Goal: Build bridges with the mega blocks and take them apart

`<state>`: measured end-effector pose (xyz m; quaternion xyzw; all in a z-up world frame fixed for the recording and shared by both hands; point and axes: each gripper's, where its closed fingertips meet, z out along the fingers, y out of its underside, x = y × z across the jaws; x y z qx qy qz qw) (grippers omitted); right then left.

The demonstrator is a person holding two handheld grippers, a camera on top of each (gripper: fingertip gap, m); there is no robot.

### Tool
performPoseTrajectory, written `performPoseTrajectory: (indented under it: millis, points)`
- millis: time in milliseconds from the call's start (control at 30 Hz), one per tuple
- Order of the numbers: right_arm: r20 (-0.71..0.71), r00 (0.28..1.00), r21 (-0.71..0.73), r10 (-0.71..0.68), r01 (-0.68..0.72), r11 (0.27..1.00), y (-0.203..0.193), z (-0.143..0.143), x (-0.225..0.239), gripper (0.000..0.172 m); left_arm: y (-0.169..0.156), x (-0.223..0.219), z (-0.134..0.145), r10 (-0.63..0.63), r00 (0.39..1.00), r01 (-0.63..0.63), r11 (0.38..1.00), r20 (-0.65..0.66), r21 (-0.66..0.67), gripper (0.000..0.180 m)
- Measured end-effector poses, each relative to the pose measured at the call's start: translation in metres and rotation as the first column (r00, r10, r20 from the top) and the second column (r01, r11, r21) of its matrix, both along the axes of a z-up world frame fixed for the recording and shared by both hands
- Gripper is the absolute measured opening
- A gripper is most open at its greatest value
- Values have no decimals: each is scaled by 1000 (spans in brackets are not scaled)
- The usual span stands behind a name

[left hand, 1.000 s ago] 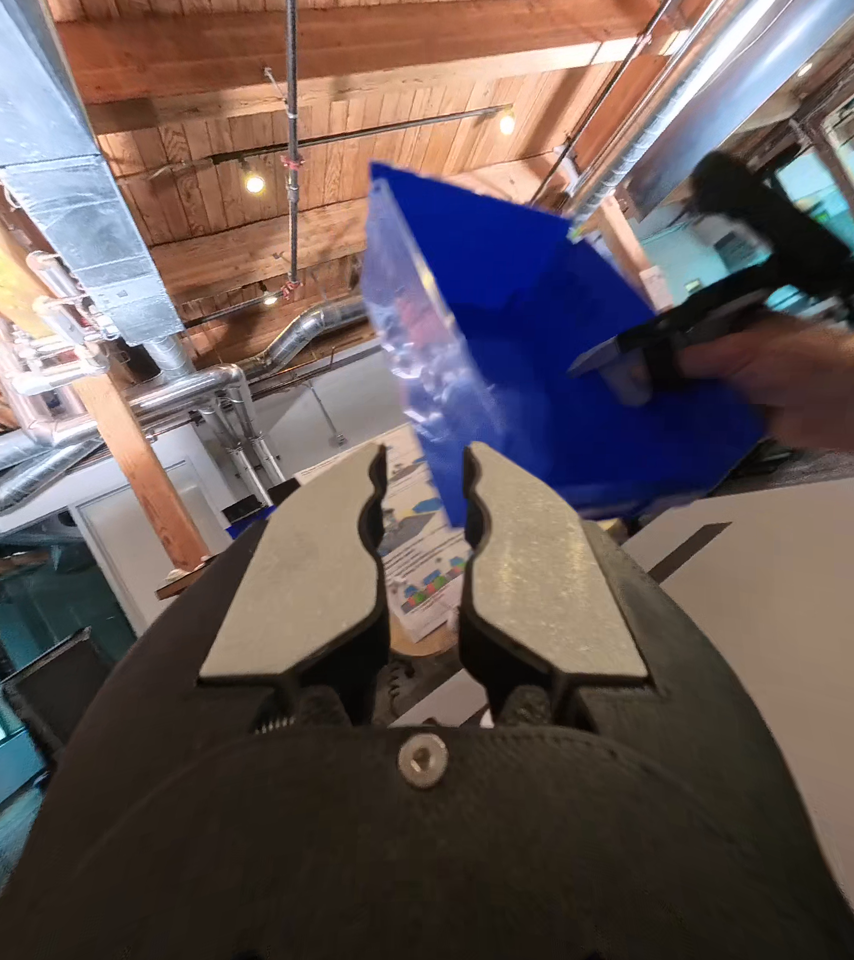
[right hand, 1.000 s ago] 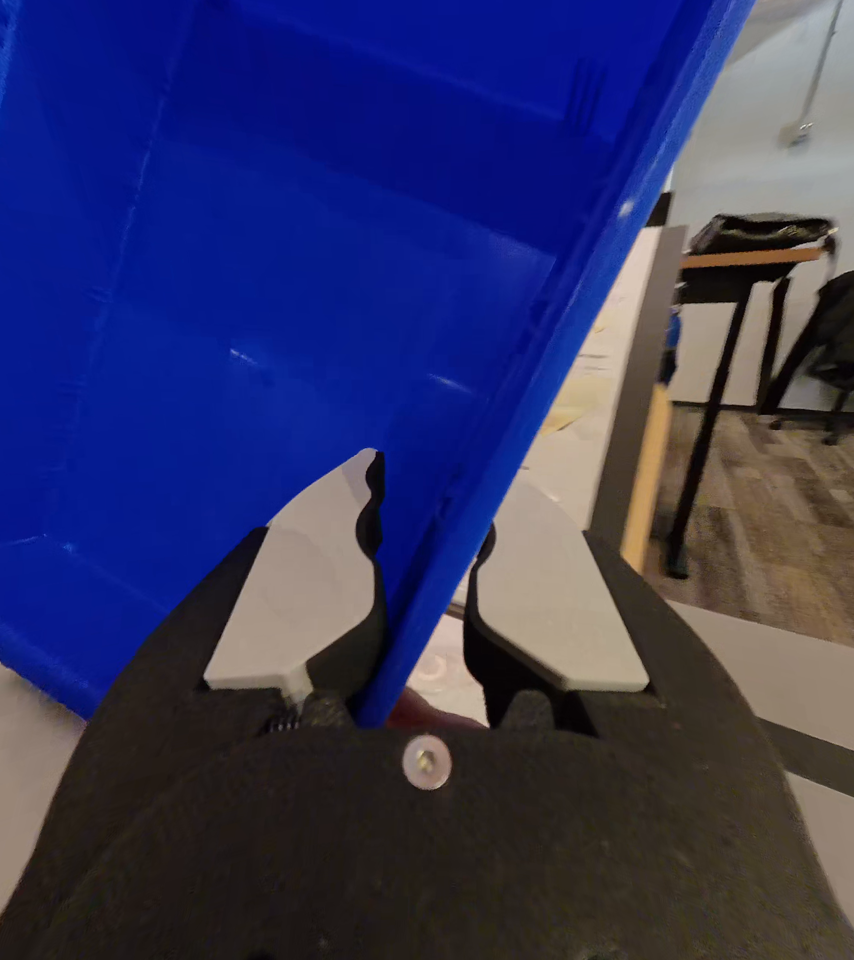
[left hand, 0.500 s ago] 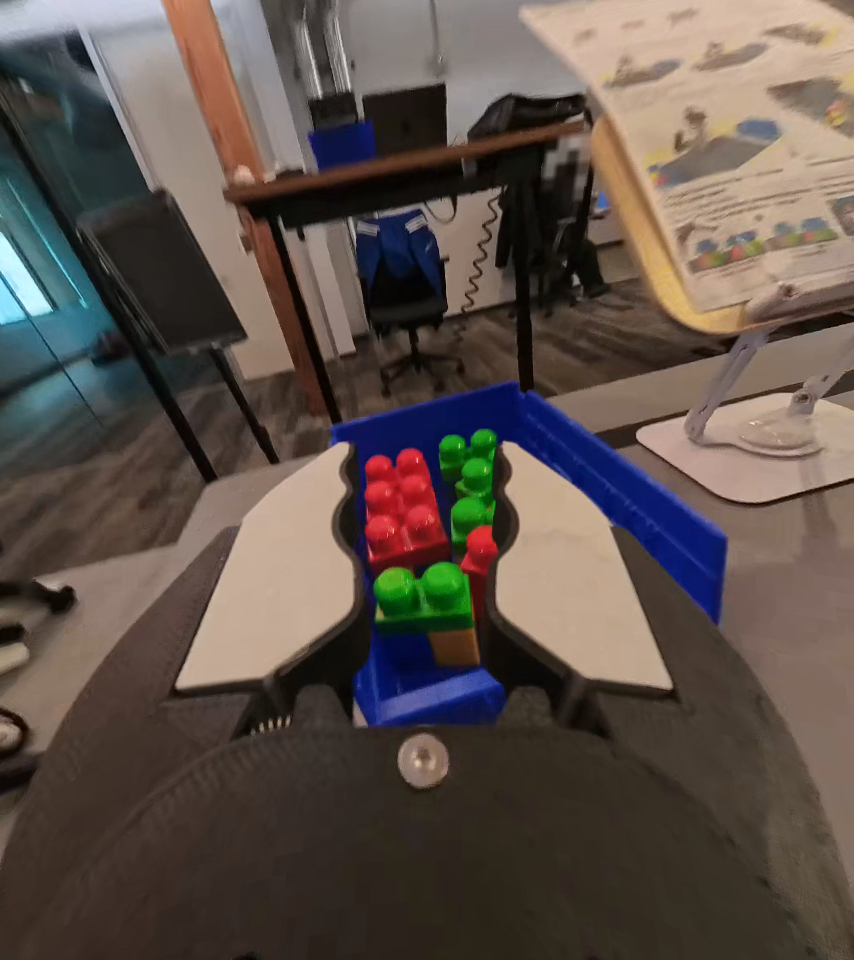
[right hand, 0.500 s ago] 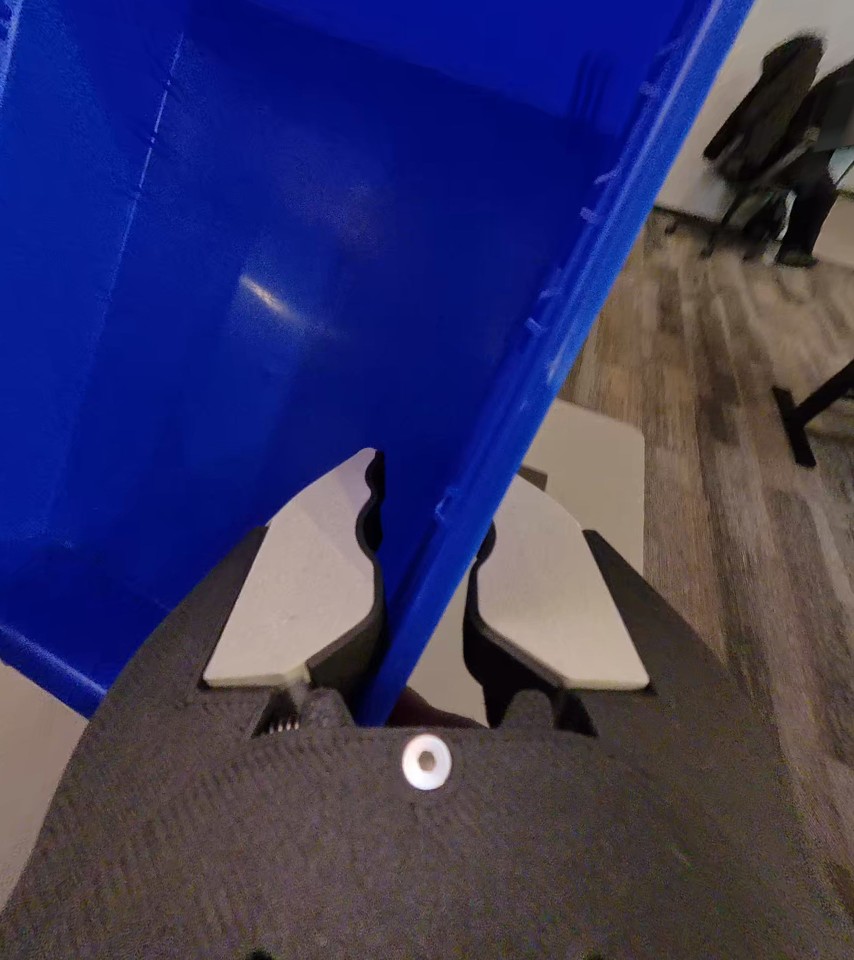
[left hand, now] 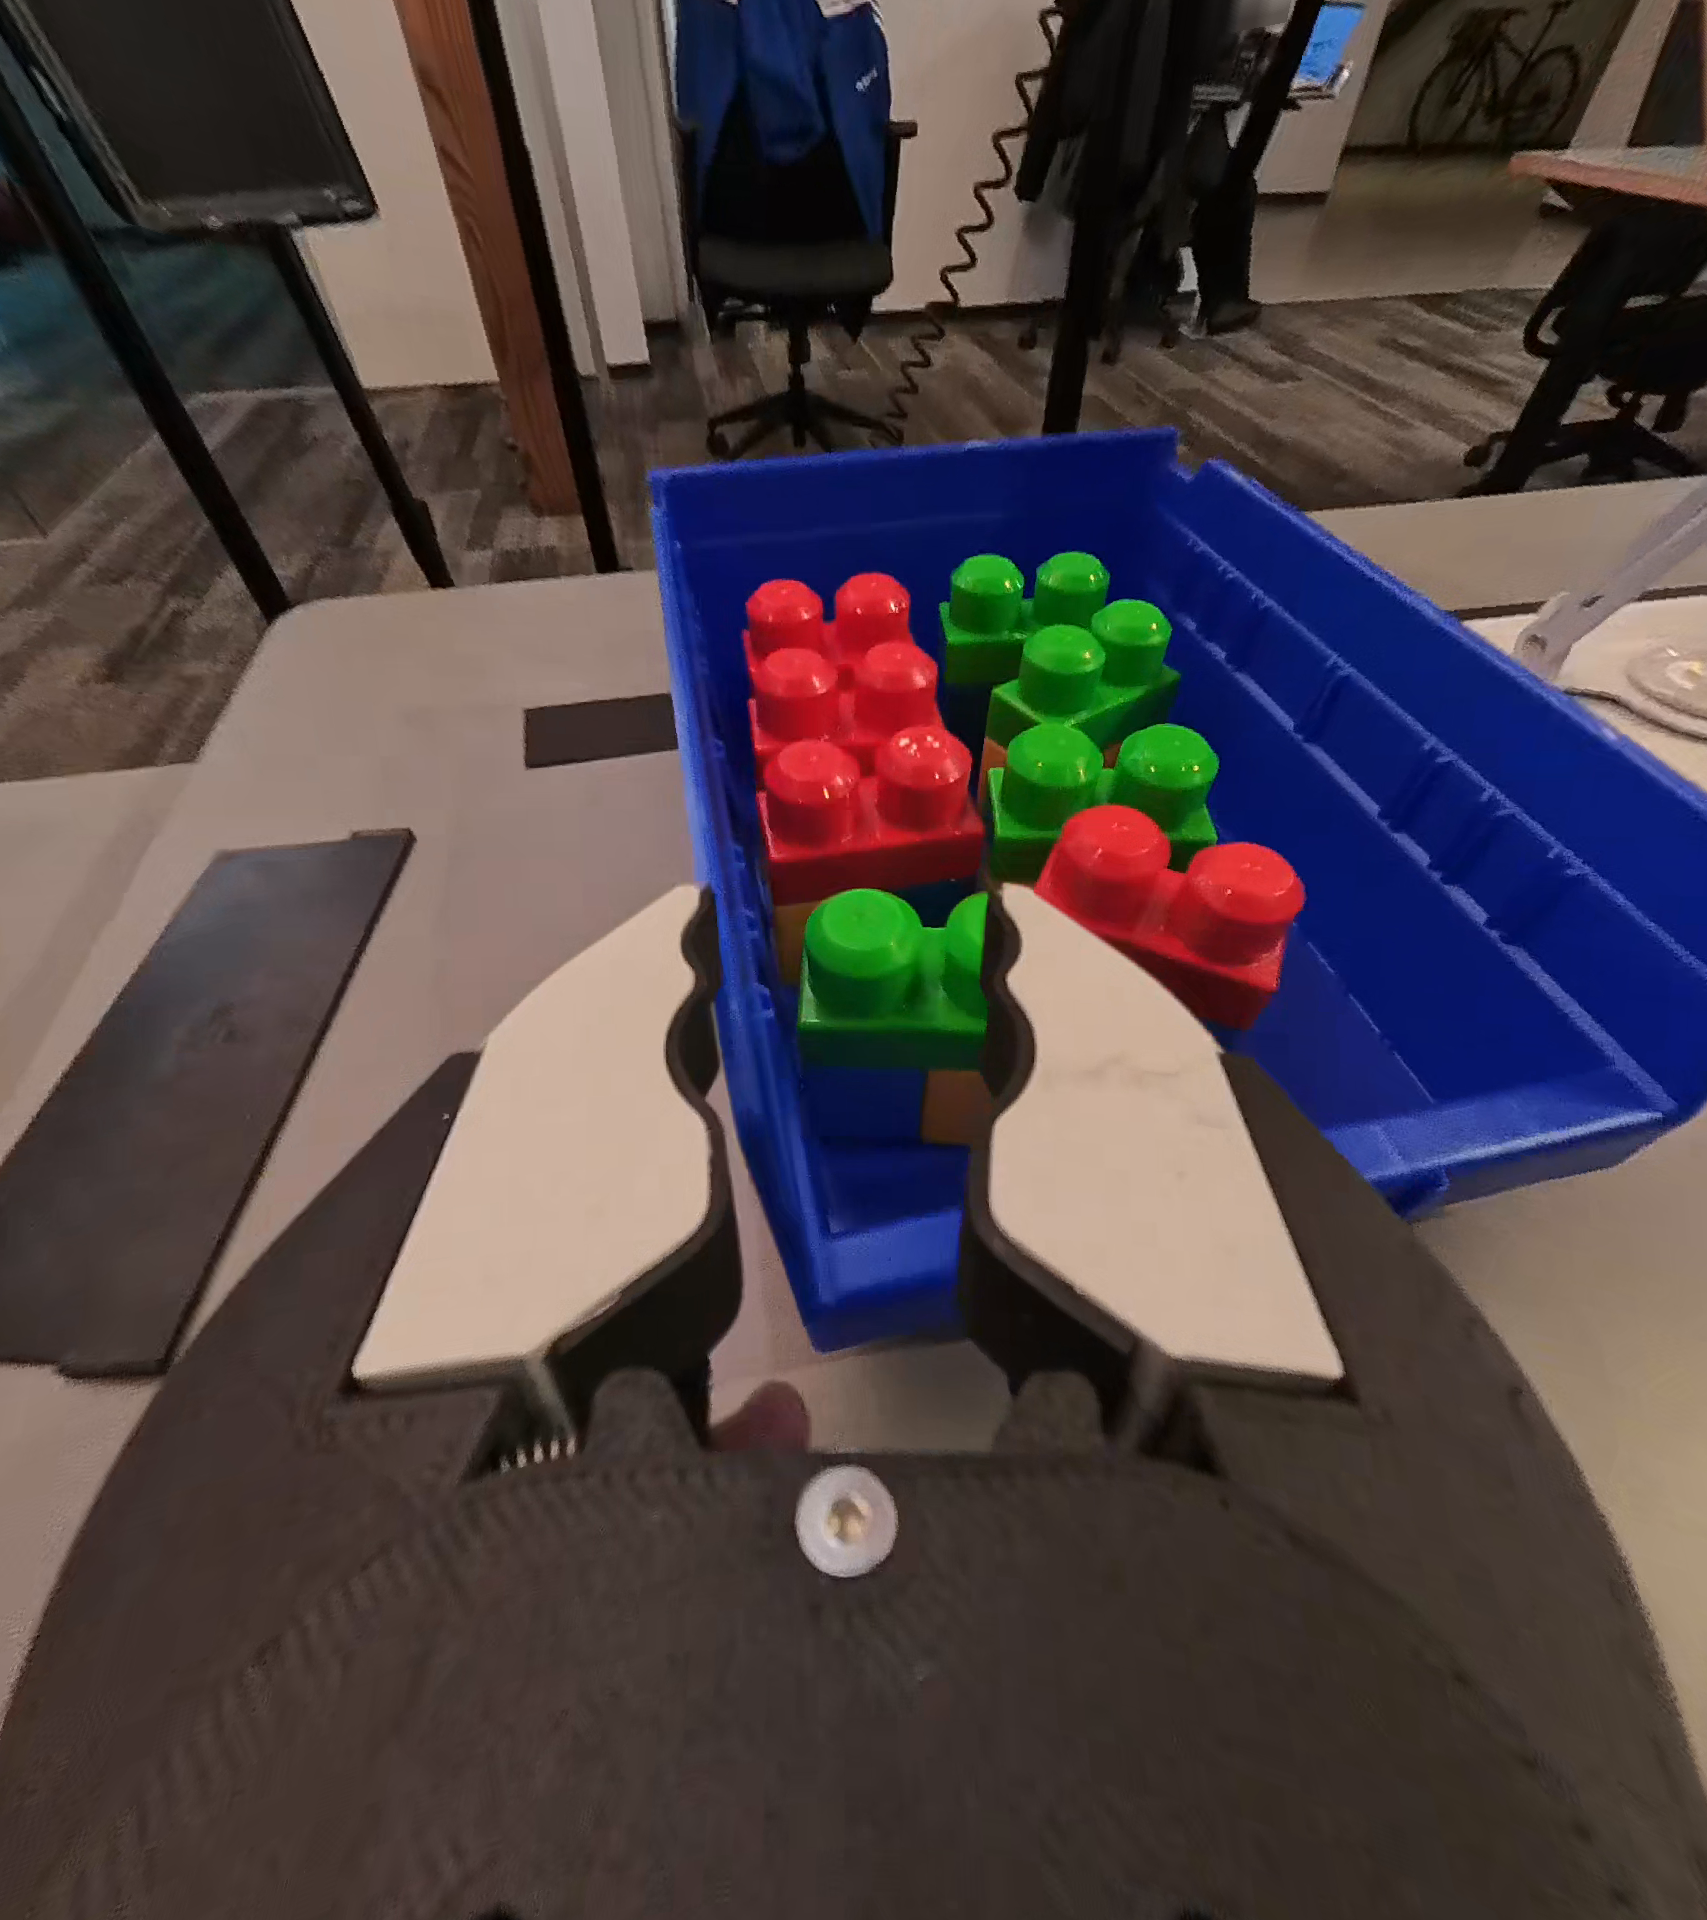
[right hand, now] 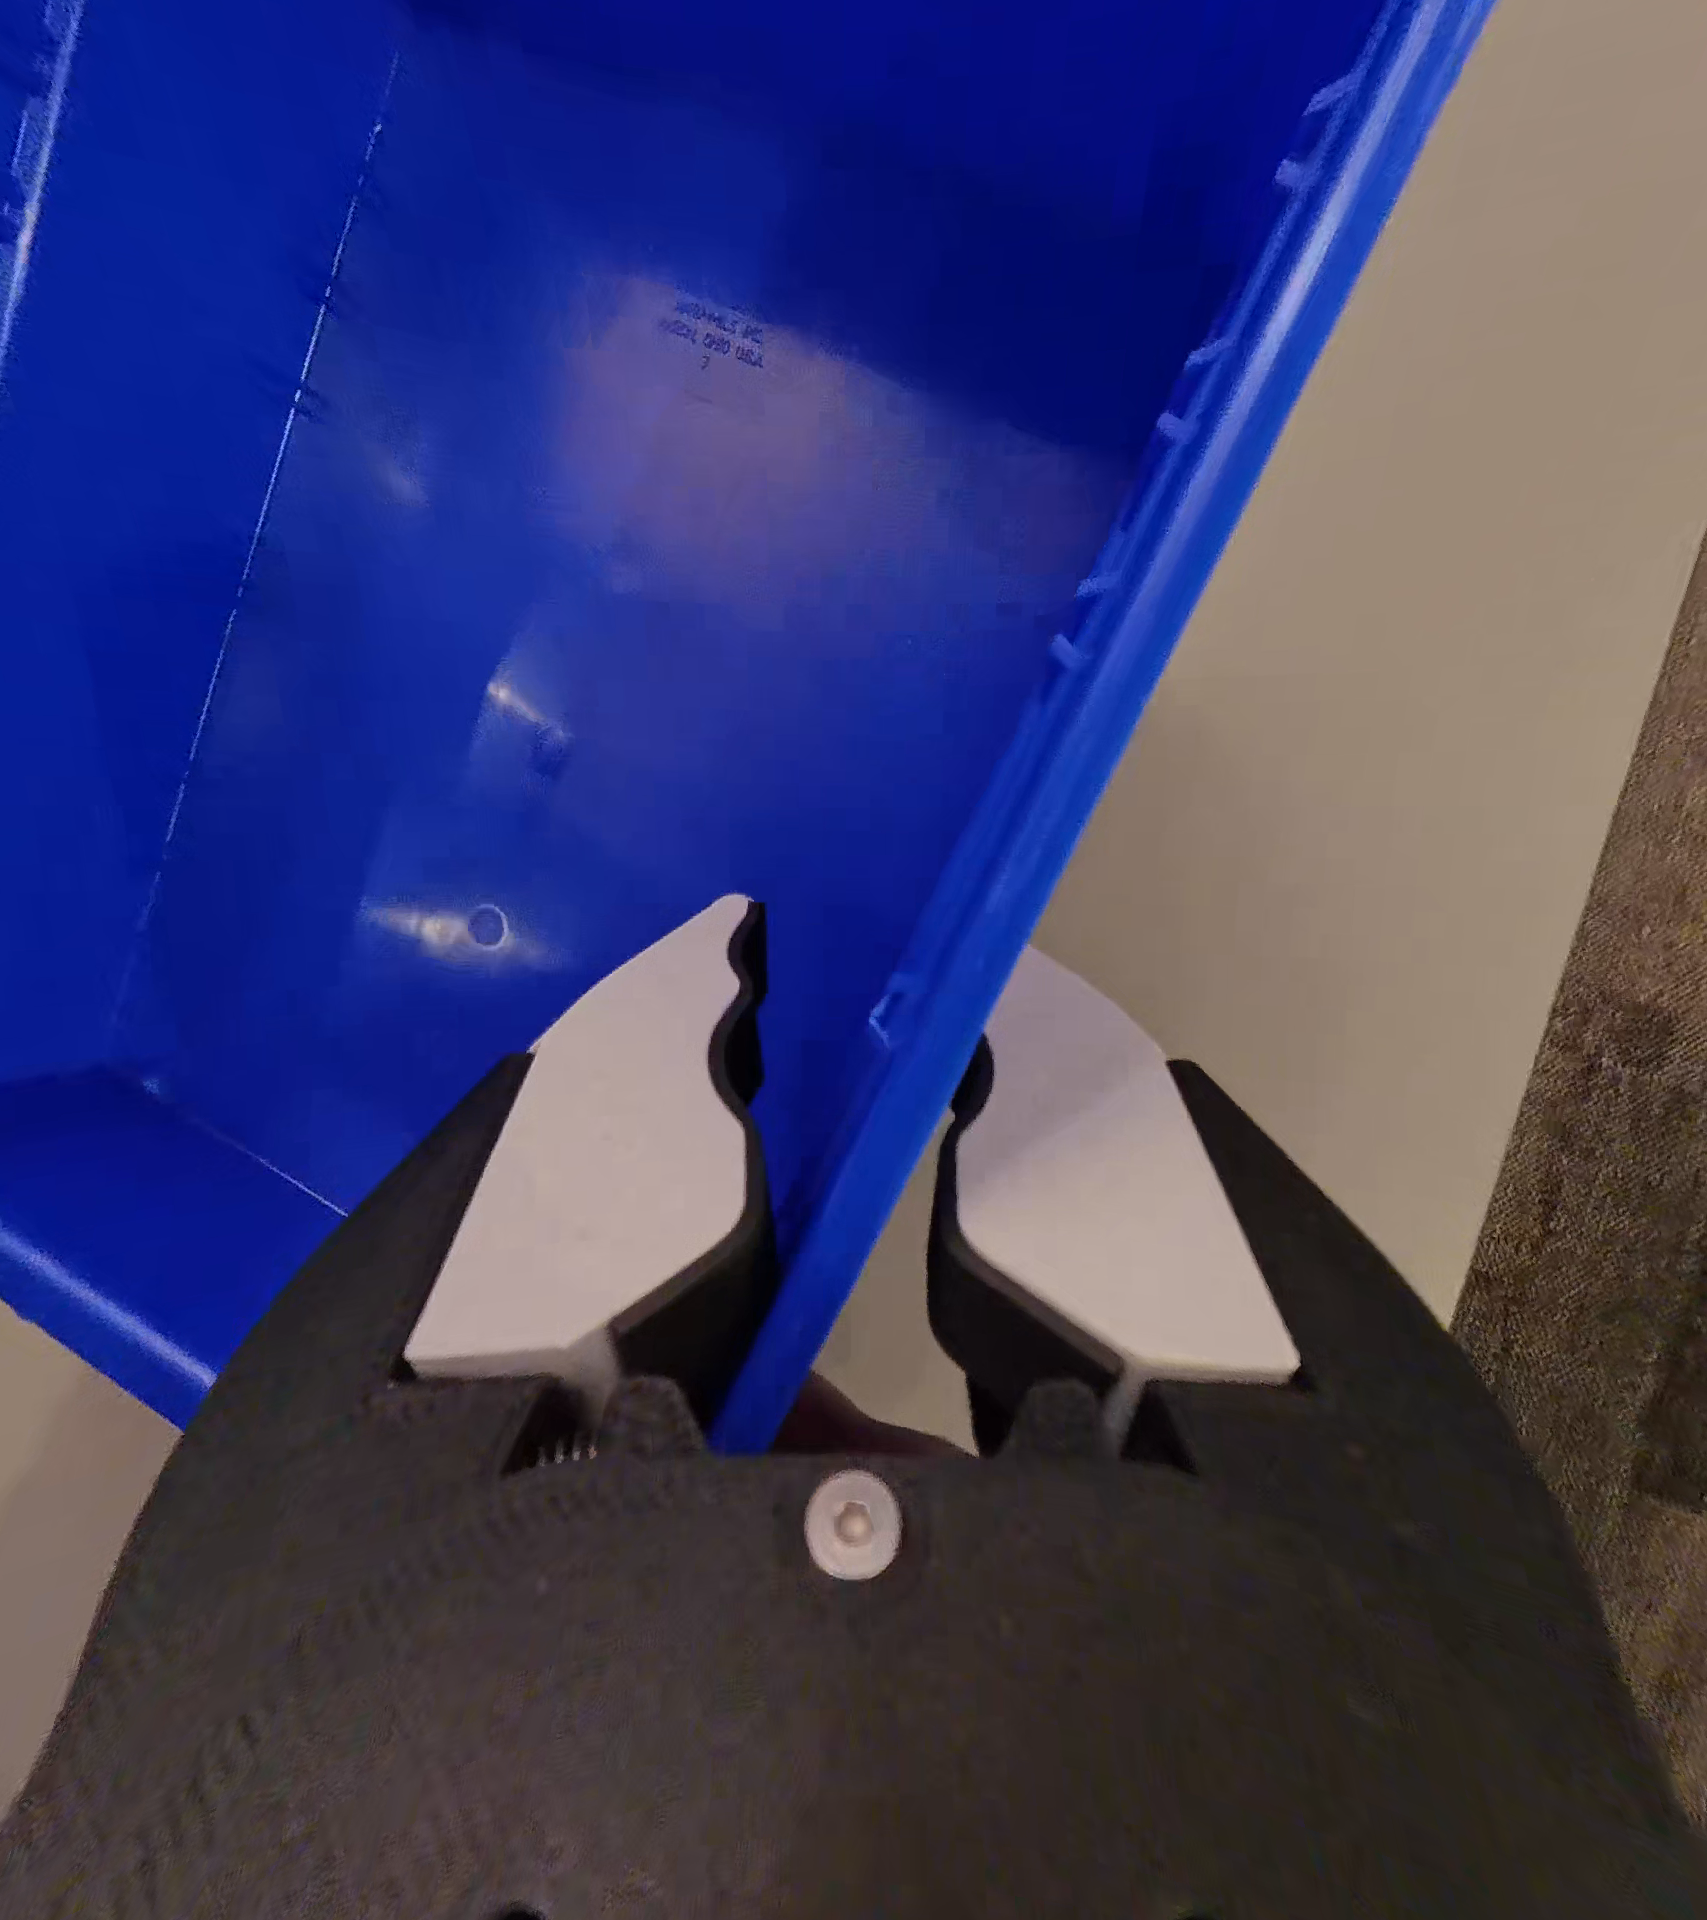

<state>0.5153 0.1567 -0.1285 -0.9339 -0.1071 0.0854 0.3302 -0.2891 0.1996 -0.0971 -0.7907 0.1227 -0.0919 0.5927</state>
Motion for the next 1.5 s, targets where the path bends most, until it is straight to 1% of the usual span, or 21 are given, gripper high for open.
performPoseTrajectory:
  millis: [33, 167, 300, 400, 500, 600, 700, 767, 833, 867, 900, 933, 967, 1067, 1167, 1233, 1300, 1400, 1467, 1500]
  points:
    - [-3, 1000, -19, -3, 3, 1000, 3, -5, 2, 32, 2, 0, -3, -3, 1000, 3, 1000, 0, -5, 47]
    - [-22, 1000, -75, -8, 6, 997, 13, -20, 5, 32, 7, 1, -3, -7, 1000, 6, 1000, 26, 12, 43]
    - [-32, 999, -113, -8, 5, 994, 22, -33, 6, 32, 14, 5, -7, -5, 1000, 5, 1000, -3, 5, 34]
    - [-43, 999, -141, -11, 5, 990, 26, -39, 7, 32, 17, 4, -8, 26, 999, -26, 1000, -46, 0, 29]
    - [-30, 999, -179, -17, 11, 984, 29, -44, 11, 32, 20, 0, -8, 43, 999, -43, 999, -11, -6, 20]
    - [-43, 999, -220, -15, 5, 976, 32, -50, 12, 32, 24, 1, -6, 38, 998, -38, 999, 44, 1, 19]
    - [-39, 999, -219, -3, -6, 976, 34, -49, 12, 35, 26, 1, -6, 45, 998, -45, 999, 32, 16, 20]
    - [-61, 998, -169, -19, 8, 986, 37, -39, 14, 56, 25, 1, -6, 48, 998, -48, 999, 29, 20, 21]
    - [-51, 998, -116, -41, 34, 993, 38, -27, 22, 63, 24, -1, -5, 54, 998, -55, 998, 28, 34, 21]
    - [-39, 998, -78, -51, 48, 996, 37, -18, 26, 64, 23, -2, -2, 57, 998, -58, 997, 27, 49, 22]
    - [-32, 998, -43, -59, 58, 997, 35, -8, 30, 61, 21, -3, 3, 63, 998, -64, 995, 21, 71, 22]
    - [-17, 997, 3, -77, 77, 997, 33, 4, 35, 62, 19, -5, 9, 71, 997, -72, 993, 11, 98, 24]
    - [13, 995, 56, -94, 93, 994, 30, 18, 40, 55, 16, -7, 14, 82, 997, -82, 989, 0, 120, 26]
    - [137, 979, 221, -149, 117, 968, 14, 66, 51, 50, 6, -10, 34, 99, 995, -94, 977, -20, 192, 29]
    - [201, 967, 377, -157, 71, 924, -8, 113, 38, 40, -4, -6, 48, 91, 994, -76, 969, -53, 235, 34]
    - [238, 963, 458, -126, 3, 889, -24, 139, 13, 35, -10, 0, 51, 70, 994, -51, 973, -79, 226, 37]
    - [262, 963, 517, -58, -90, 851, -39, 156, -24, 26, -15, 7, 52, 47, 995, -27, 979, -92, 203, 39]
    - [273, 957, 548, 94, -235, 803, -55, 155, -93, 22, -24, 21, 54, -4, 989, 31, 982, -146, 186, 42]
    - [275, 936, 566, 220, -343, 750, -65, 147, -145, 6, -31, 31, 55, -45, 977, 84, 979, -207, 184, 39]
    - [265, 926, 566, 270, -376, 734, -68, 139, -169, 6, -34, 35, 53, -62, 969, 106, 979, -238, 175, 39]
